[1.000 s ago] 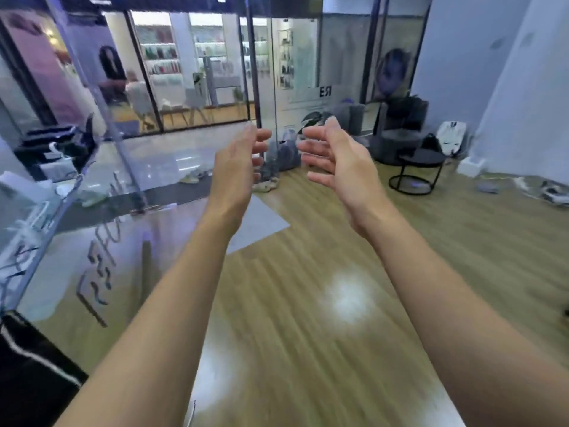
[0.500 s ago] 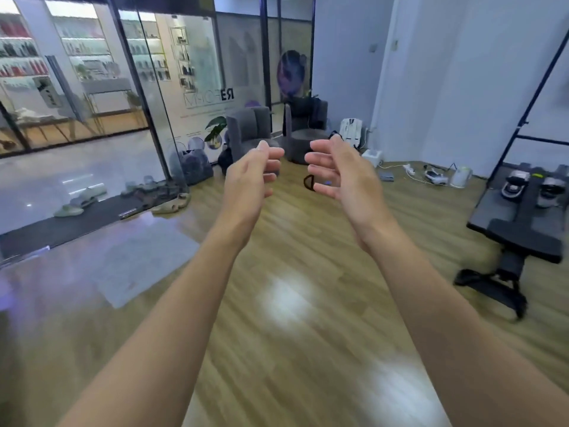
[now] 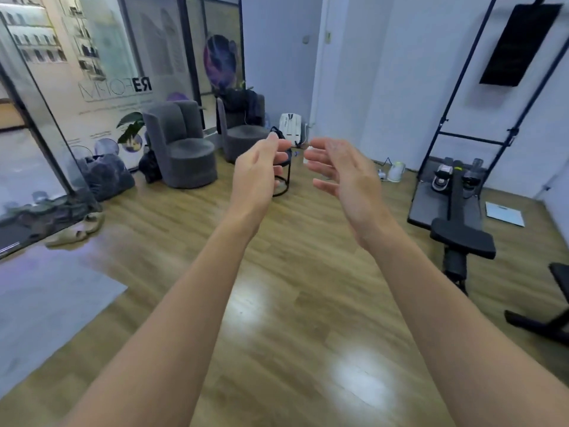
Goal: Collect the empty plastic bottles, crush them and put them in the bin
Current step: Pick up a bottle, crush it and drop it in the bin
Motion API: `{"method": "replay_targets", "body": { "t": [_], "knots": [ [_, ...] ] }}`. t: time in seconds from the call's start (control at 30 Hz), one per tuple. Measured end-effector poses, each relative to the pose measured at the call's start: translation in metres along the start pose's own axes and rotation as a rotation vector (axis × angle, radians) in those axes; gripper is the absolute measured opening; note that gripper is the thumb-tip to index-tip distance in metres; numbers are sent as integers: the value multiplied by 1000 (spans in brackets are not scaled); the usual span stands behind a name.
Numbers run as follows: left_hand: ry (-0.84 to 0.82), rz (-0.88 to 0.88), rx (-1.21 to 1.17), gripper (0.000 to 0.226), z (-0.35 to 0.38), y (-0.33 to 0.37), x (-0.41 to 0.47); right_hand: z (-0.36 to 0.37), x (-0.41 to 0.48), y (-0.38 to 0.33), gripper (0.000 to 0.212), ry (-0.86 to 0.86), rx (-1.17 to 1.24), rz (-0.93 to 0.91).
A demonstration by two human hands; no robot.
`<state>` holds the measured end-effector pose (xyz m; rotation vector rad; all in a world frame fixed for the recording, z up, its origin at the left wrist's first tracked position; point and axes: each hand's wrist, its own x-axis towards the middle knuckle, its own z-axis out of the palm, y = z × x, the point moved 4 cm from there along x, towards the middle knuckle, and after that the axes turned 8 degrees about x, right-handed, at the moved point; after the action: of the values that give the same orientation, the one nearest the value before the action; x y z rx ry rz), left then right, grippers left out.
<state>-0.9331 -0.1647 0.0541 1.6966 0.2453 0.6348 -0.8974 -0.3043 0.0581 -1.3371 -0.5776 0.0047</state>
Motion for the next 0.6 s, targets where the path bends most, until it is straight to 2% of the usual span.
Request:
{"method": "replay_targets", "body": {
  "t": [0.3, 0.6],
  "knots": [
    [-45, 7, 25, 40, 88, -44, 167, -64, 165, 80, 33, 34, 10, 17],
    [36, -37, 95, 39, 128, -100, 350, -86, 349, 158, 32, 15, 37, 57]
  ]
}}
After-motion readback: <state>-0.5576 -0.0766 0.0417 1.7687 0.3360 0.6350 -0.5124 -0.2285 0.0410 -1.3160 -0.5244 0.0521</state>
